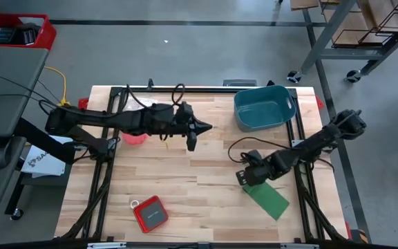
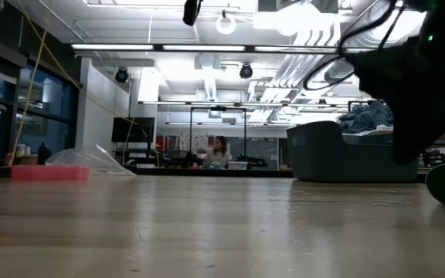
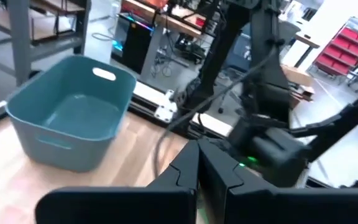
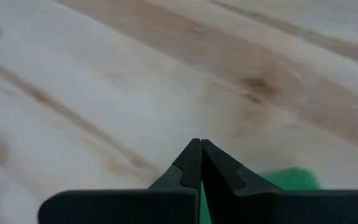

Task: Roll bandage
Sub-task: Roll the green bandage

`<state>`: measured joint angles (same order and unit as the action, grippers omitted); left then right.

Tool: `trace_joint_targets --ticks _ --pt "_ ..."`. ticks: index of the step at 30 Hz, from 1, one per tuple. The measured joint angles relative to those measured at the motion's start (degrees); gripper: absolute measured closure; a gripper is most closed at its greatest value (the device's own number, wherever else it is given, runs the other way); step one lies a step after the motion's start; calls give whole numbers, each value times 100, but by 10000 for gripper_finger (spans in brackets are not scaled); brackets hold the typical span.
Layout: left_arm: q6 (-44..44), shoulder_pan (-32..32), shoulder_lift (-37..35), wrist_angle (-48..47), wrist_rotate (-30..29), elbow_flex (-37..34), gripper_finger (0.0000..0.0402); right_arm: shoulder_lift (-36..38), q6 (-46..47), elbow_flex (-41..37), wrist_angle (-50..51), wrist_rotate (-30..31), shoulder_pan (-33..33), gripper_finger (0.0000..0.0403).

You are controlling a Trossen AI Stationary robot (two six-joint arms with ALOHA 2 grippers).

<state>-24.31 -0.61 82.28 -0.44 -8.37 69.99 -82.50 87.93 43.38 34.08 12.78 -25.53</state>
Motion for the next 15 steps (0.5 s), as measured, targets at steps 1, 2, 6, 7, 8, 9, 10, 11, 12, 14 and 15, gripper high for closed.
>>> trace_joint_targets --ticks 1,2,6,7,8,9,10,11,12,14,15 --pt "-55 -31 0 -62 -19 -2 402 0 -102 -38 6 -72 63 403" --pt "-95 -56 -1 -110 -68 -2 402 0 -221 -66 -1 -150 129 403" --pt "-112 -150 0 -290 -312 -2 402 0 -464 -123 29 -462 217 403" --pt "-112 -154 0 -289 -333 -4 402 0 -476 -121 -8 -482 185 403" --pt "-111 -156 0 -272 -335 -4 402 0 -485 -118 -28 -529 140 403" --pt "-111 -155 -2 -274 -338 -3 402 0 -438 -118 -73 -588 79 403" --pt "-112 -154 -2 -283 -342 -2 402 0 -396 -118 -131 -602 5 403" --pt "-109 -154 -2 -303 -372 -2 402 0 -309 -116 -164 -601 -82 403" --pt "-108 -154 -2 -331 -420 -4 402 0 -205 -114 -168 -596 -182 403" --pt "-103 -150 -2 -353 -490 -2 402 0 39 -114 -130 -585 -370 403" --pt "-89 -132 -2 -376 -493 -2 402 0 163 -112 -87 -580 -465 403"
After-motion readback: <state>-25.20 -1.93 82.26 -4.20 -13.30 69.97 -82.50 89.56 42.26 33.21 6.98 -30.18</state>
